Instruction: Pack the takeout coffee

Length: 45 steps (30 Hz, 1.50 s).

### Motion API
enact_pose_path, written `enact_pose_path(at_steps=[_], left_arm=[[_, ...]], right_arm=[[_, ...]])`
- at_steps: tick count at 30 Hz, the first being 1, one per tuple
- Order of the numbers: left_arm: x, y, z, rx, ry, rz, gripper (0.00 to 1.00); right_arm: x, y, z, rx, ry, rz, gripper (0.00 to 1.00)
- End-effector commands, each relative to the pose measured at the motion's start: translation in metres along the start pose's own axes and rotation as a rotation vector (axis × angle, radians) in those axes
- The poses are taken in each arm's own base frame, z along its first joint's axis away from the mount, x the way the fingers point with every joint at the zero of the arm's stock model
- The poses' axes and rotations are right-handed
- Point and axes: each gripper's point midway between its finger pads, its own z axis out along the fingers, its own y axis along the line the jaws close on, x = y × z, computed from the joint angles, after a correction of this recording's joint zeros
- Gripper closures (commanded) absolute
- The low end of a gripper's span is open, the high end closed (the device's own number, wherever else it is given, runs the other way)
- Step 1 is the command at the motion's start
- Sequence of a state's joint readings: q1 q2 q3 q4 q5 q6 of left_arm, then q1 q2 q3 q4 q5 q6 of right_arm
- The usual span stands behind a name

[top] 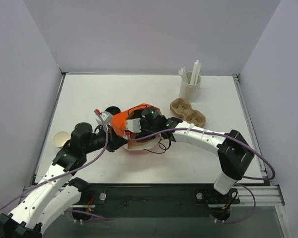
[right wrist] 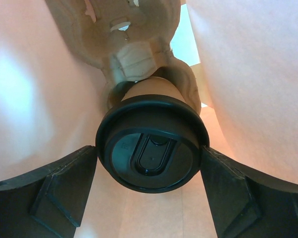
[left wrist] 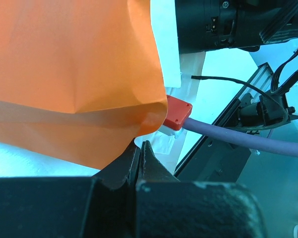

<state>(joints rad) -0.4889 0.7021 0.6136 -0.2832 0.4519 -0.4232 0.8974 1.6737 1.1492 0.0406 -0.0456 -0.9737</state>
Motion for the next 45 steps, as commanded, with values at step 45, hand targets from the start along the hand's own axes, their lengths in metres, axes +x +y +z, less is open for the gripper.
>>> enact_pose_path(at_steps=[45], left_arm=[[-0.044,-0.038,-0.007,0.065,0.019,-0.028,1.0]], right_arm=[[-0.015,0.009,-0.099,-0.183,0.011,0.172,0.09]])
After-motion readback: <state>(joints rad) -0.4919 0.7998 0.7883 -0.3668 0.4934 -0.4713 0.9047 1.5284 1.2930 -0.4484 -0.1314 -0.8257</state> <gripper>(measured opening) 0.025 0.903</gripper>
